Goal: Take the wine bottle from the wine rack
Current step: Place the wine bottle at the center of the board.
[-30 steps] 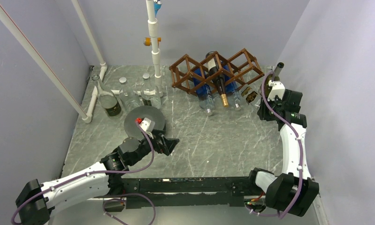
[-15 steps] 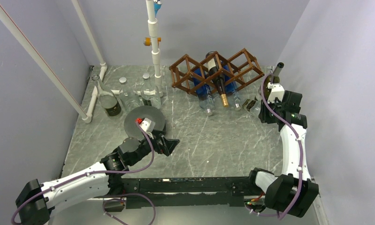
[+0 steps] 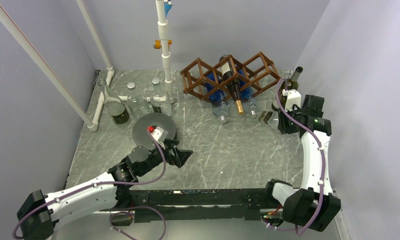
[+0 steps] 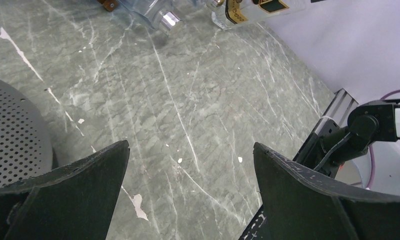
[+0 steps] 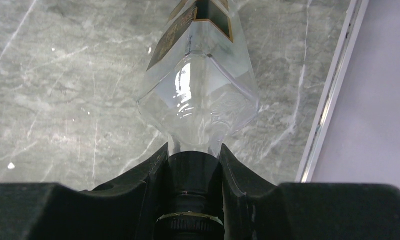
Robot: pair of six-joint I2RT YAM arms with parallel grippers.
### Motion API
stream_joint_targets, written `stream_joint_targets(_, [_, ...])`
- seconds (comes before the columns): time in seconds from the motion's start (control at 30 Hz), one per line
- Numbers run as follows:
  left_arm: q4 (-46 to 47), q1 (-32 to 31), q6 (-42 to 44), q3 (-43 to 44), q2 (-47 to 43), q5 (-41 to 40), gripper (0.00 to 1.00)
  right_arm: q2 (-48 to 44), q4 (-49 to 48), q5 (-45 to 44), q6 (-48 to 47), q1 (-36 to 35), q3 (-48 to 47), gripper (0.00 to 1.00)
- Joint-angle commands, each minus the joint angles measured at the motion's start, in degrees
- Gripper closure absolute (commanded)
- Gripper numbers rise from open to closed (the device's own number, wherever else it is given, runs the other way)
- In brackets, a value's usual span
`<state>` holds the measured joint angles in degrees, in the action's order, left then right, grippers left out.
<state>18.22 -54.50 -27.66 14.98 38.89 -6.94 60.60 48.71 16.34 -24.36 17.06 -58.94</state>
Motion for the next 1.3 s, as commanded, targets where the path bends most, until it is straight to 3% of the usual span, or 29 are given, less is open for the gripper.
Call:
stream_joint_targets(0.0, [4.6, 0.3, 3.4, 1.3, 0.9, 5.1, 0.00, -0.6, 2.0, -0.5, -4.4, 0.2, -6.6, 1.00])
stream_joint_targets(0.17, [6.8, 0.2, 7.9, 2.8, 2.9, 11.2, 0.00, 0.0, 5.6, 1.1, -7.3, 0.1, -8.6, 1.00])
stream_joint_targets(0.57, [21.9, -1.0, 23.6, 5.2, 13.9, 25.4, 0.01, 3.0, 15.8, 7.4, -16.1, -3.4, -14.4, 1.00])
stream_joint_targets(1.27, [38.8, -6.4, 41.4, 12.4, 33.4, 21.0, 0.00, 7.0, 19.6, 9.9, -15.7, -27.4, -19.7, 1.00])
